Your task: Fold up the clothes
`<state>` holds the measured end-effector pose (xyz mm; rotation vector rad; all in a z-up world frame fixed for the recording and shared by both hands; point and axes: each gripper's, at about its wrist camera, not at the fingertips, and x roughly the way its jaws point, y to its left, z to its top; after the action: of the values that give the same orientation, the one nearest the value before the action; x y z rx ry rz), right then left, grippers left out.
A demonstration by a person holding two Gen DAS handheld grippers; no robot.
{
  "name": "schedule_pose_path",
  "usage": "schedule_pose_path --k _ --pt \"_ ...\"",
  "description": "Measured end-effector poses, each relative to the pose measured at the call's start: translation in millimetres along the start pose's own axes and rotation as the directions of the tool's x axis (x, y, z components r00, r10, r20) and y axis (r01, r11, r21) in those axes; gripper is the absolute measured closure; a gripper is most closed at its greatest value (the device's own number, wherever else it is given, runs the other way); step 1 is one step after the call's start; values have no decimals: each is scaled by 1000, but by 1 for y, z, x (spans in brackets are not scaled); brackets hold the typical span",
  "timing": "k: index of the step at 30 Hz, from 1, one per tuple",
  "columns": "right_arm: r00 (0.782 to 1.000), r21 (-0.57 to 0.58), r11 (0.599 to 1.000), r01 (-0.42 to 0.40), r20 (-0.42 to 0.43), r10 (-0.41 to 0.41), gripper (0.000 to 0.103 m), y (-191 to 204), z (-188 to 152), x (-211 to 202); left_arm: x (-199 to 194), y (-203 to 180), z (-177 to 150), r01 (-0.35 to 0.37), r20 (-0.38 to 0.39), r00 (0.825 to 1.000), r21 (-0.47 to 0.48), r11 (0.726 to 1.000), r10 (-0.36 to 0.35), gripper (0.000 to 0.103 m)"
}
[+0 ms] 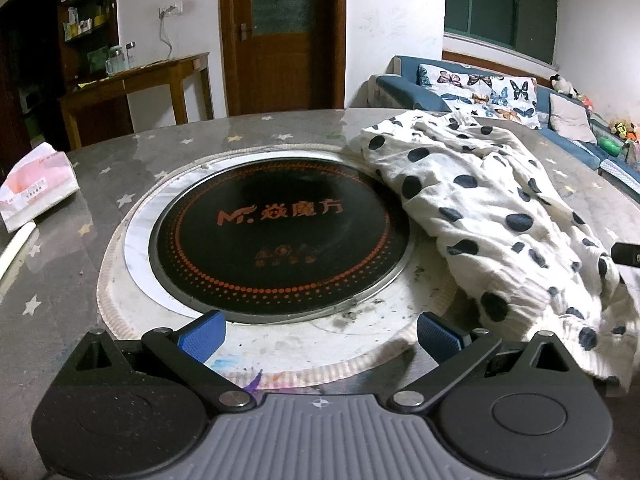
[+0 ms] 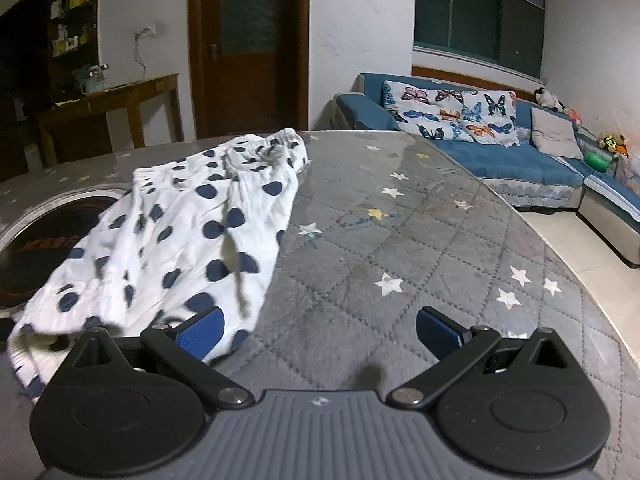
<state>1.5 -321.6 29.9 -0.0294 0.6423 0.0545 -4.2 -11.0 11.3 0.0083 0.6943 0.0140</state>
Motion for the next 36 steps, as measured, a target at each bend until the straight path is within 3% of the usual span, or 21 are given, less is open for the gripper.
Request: schedule_pose_path --k 18,36 --pt "993 -25 993 -119 3 119 0 22 -21 -43 -29 -18 0 7 18 1000 0 1000 -7 0" --pt "988 -50 987 -156 -3 156 0 33 -36 -57 -42 -33 -8 7 20 1000 2 1000 -7 0"
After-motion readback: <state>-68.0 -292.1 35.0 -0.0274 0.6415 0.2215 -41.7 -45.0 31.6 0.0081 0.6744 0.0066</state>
